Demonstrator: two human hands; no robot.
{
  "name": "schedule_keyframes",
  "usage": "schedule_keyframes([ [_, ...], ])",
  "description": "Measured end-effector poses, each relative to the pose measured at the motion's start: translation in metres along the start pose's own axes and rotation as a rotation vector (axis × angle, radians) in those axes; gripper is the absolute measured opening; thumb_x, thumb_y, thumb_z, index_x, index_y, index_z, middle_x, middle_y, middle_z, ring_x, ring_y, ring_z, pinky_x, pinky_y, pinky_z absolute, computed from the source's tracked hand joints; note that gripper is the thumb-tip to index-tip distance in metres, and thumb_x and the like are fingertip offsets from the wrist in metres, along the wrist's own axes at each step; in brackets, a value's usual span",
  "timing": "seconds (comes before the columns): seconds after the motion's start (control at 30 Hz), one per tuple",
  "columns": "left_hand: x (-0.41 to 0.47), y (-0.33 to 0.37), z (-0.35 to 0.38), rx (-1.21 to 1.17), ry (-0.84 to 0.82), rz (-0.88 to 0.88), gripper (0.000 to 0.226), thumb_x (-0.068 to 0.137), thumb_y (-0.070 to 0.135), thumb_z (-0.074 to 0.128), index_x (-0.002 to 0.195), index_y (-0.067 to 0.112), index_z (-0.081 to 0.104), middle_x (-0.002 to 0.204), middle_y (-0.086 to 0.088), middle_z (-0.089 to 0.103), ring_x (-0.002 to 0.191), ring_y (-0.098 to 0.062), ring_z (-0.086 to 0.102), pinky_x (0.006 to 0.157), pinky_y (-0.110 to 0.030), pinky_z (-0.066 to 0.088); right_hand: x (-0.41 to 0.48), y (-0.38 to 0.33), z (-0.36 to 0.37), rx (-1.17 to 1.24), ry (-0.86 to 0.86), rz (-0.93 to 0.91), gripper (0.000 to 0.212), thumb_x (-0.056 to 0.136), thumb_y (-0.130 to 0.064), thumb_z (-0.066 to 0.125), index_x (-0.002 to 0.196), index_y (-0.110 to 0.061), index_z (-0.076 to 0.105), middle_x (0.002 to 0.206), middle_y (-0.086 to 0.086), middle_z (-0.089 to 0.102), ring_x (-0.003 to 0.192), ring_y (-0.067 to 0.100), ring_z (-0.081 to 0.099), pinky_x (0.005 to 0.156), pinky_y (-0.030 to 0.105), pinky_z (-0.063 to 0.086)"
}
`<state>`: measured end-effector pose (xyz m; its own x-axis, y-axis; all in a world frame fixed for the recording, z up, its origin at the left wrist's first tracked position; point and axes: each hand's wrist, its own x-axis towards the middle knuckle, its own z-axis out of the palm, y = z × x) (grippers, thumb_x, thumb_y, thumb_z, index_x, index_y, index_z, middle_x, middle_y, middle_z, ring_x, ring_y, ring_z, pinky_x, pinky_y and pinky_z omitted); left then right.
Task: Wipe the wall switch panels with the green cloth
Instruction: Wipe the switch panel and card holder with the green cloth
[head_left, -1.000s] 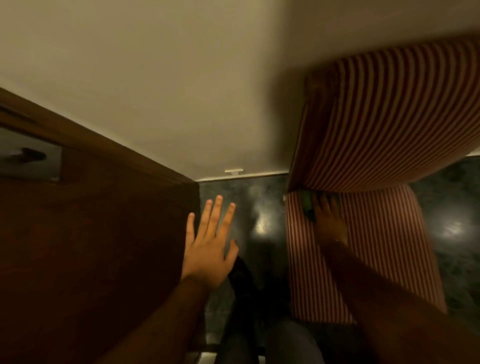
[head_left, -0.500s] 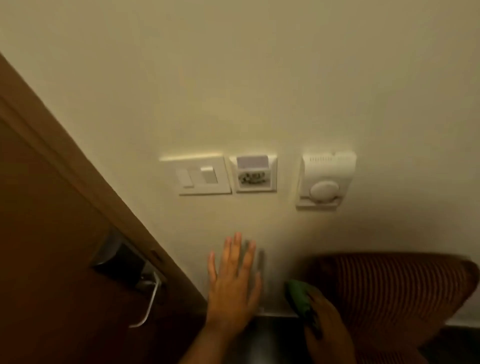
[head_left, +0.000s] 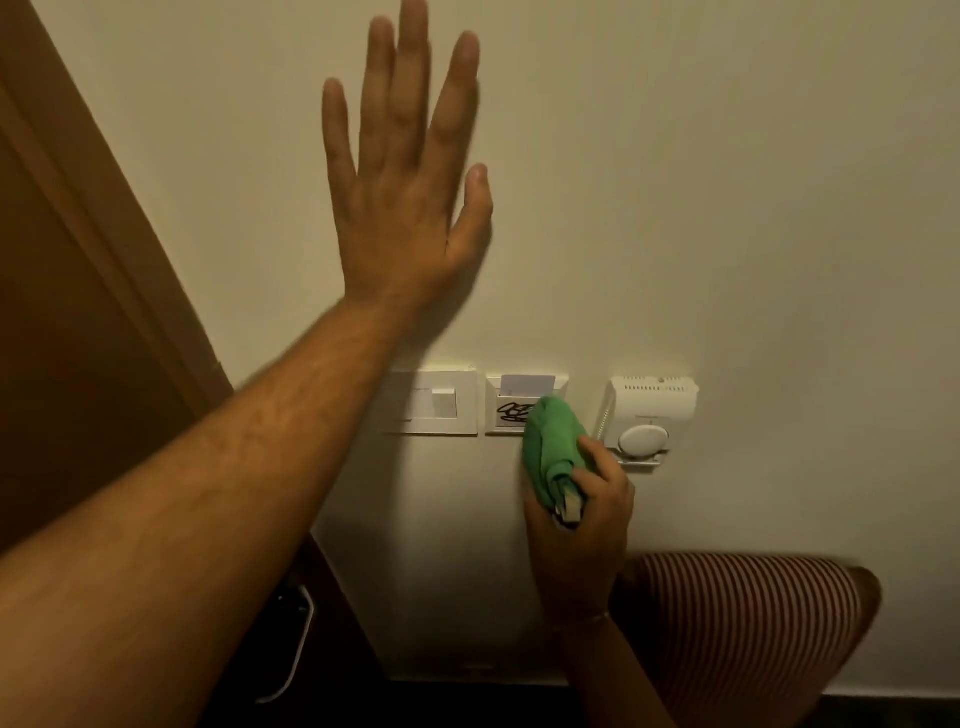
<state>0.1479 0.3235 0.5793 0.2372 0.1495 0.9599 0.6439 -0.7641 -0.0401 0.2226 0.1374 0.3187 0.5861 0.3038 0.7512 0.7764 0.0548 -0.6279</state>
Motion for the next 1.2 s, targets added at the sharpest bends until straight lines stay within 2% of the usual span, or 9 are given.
schedule_keyframes([
  [0.17,-0.006,-0.003,0.009,0.078,0.026,0.041,0.062,0.106,0.037,0.054,0.161,0.011,0.046,0.163,-0.027,0.041,0.151,-0.046,0.035,0.12,-0.07,0.02,0.001,0.014,0.027,0.013,-0.029,0.016,0.071,0.07,-0.016,0.096,0.124,-0.012,0.051,0.146,0.012,0.052,0.133,0.034,0.054,0.118,0.014,0.038],
  [0.33,-0.01,-0.004,0.008,0.073,0.062,0.033,0.056,0.105,0.034,0.057,0.156,0.009,0.053,0.157,-0.029,0.048,0.146,-0.049,0.043,0.117,-0.071,0.027,0.01,0.016,0.042,-0.045,0.061,0.04,0.08,0.08,-0.022,0.085,0.147,0.003,0.05,0.146,0.02,0.054,0.133,0.038,0.053,0.121,0.027,0.039],
  [0.53,-0.015,-0.005,0.01,0.066,0.124,0.028,0.052,0.104,0.029,0.063,0.151,0.006,0.06,0.151,-0.029,0.054,0.14,-0.052,0.049,0.114,-0.071,0.032,-0.008,0.016,0.048,-0.281,0.1,-0.284,0.093,0.079,-0.009,0.091,0.158,-0.034,0.046,0.146,0.008,0.049,0.141,0.026,0.044,0.111,0.058,0.047],
  [0.67,-0.018,-0.007,0.015,0.067,0.171,0.031,0.05,0.103,0.028,0.065,0.147,0.005,0.063,0.146,-0.029,0.059,0.136,-0.052,0.054,0.112,-0.071,0.036,-0.005,0.019,0.053,-0.312,-0.047,-0.473,0.062,0.094,-0.015,0.066,0.152,-0.035,0.054,0.137,0.003,0.054,0.126,0.025,0.053,0.1,0.052,0.053],
  [0.8,-0.018,-0.009,0.018,0.061,0.205,0.031,0.049,0.102,0.031,0.065,0.145,0.007,0.066,0.142,-0.024,0.064,0.133,-0.047,0.059,0.112,-0.068,0.038,0.002,0.034,0.044,-0.324,-0.011,-0.424,0.086,0.079,-0.013,0.086,0.154,-0.037,0.05,0.14,0.004,0.052,0.132,0.024,0.048,0.111,0.045,0.048],
  [0.93,-0.018,-0.009,0.019,0.0,0.237,0.047,0.044,0.099,0.028,0.069,0.136,0.005,0.072,0.13,-0.022,0.072,0.125,-0.038,0.057,0.11,-0.063,0.042,0.002,0.036,0.041,-0.243,0.054,-0.306,0.05,0.096,-0.016,0.08,0.141,-0.024,0.063,0.141,0.007,0.051,0.132,0.032,0.05,0.123,0.038,0.038],
  [1.03,-0.019,-0.008,0.018,-0.015,0.256,0.049,0.041,0.098,0.027,0.069,0.13,0.003,0.075,0.124,-0.022,0.074,0.118,-0.04,0.061,0.105,-0.061,0.047,0.0,0.017,0.057,-0.198,0.018,-0.308,0.054,0.092,-0.006,0.079,0.141,-0.024,0.064,0.139,0.008,0.052,0.13,0.031,0.05,0.126,0.035,0.032],
  [1.13,-0.02,-0.006,0.016,0.003,0.245,0.043,0.041,0.099,0.027,0.067,0.129,0.001,0.074,0.126,-0.024,0.072,0.117,-0.045,0.066,0.105,-0.062,0.048,-0.004,0.008,0.064,-0.21,-0.077,-0.447,0.036,0.111,-0.03,0.047,0.142,-0.024,0.065,0.14,0.007,0.051,0.129,0.028,0.05,0.126,0.032,0.031],
  [1.2,-0.02,-0.006,0.015,0.002,0.234,0.04,0.04,0.099,0.027,0.067,0.129,0.001,0.074,0.126,-0.024,0.072,0.117,-0.046,0.067,0.105,-0.063,0.047,-0.003,0.018,0.054,-0.238,-0.064,-0.45,0.036,0.108,-0.026,0.055,0.144,-0.026,0.063,0.141,0.007,0.051,0.131,0.028,0.05,0.126,0.033,0.031],
])
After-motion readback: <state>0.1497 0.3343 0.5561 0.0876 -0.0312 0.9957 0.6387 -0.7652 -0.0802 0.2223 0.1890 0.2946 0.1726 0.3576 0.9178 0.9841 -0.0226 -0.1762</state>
